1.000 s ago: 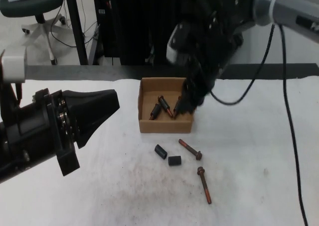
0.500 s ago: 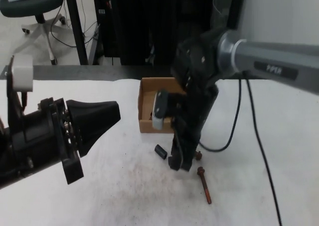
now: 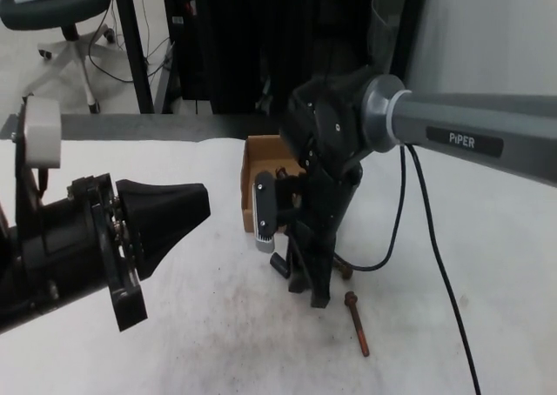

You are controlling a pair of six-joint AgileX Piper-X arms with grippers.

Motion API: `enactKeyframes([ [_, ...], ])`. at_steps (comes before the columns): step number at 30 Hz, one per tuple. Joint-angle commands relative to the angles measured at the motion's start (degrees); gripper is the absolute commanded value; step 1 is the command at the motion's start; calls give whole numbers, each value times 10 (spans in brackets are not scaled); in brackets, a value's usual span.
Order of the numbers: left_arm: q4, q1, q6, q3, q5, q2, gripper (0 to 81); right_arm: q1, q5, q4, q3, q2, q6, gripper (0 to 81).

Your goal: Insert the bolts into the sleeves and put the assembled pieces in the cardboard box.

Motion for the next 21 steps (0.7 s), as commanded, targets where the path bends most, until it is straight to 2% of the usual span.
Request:
enactKeyframes([
  [1,-1,1,3,-2,4,-6,3,-11,3,-5,0,-1,-18,352],
  [9,-1,1,3,-2,4,-6,3,-34,-6,11,0,6,-17,352],
  [21,-1,1,4,-2,4,-6,3,-25,-11,7,5,30,-17,352],
])
